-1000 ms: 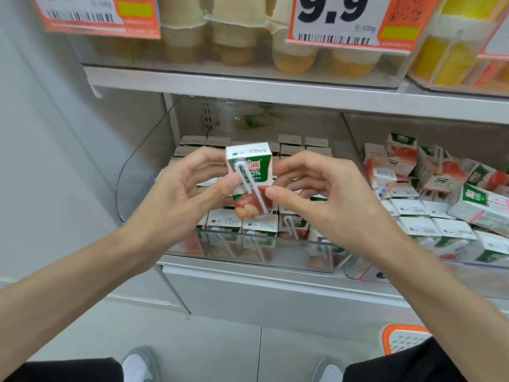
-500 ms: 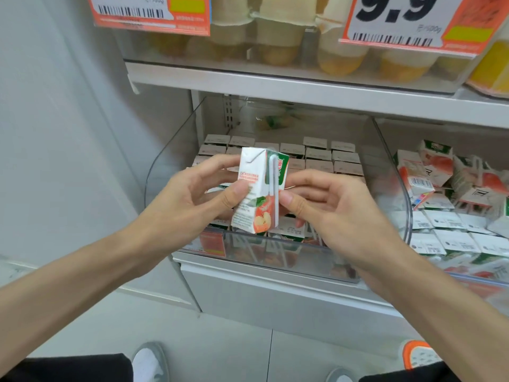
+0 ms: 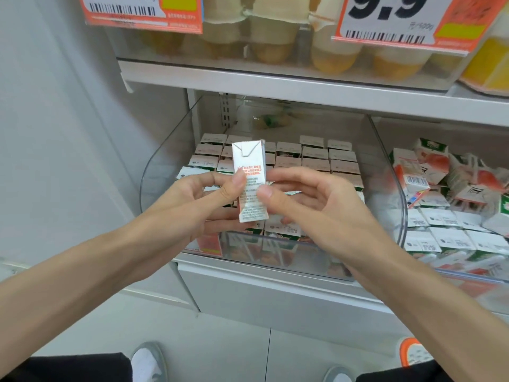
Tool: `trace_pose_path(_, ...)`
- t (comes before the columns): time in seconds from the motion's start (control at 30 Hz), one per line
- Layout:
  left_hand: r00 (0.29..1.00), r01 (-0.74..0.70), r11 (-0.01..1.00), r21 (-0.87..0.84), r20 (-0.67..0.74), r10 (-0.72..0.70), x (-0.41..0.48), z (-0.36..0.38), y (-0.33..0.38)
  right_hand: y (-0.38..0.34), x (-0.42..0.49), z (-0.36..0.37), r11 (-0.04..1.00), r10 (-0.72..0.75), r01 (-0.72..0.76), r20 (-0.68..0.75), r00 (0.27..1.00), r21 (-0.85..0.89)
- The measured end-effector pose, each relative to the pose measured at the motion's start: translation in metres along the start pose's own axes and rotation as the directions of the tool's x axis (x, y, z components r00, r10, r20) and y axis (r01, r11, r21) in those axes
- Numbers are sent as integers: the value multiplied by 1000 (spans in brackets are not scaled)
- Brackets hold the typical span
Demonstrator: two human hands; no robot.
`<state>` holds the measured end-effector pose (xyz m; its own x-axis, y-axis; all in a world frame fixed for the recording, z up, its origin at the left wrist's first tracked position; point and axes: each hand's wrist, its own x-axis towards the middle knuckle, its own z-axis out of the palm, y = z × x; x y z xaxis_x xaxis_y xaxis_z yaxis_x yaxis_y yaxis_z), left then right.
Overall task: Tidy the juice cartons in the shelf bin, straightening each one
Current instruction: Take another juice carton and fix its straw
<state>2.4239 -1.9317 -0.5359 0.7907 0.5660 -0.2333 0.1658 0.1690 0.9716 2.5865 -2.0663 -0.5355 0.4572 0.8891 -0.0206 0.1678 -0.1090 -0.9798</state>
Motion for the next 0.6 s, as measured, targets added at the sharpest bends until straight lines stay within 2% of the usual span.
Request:
trace_pose_path(0.13,1000,-1,1000,8,-24,2,-1,3,0,2,1,1,1000,-11,11,-3,1000,-20)
trace_pose_path(0.33,999,-41,999,12,-25,41,0,-2,-1,4,-1,-2,996,-3,1,26,1000,86)
trace_pose_path(0.6,992,-56,998,10,-115,57,2,-3,-3,3,-3,0,999,-24,22,-61,998,-31)
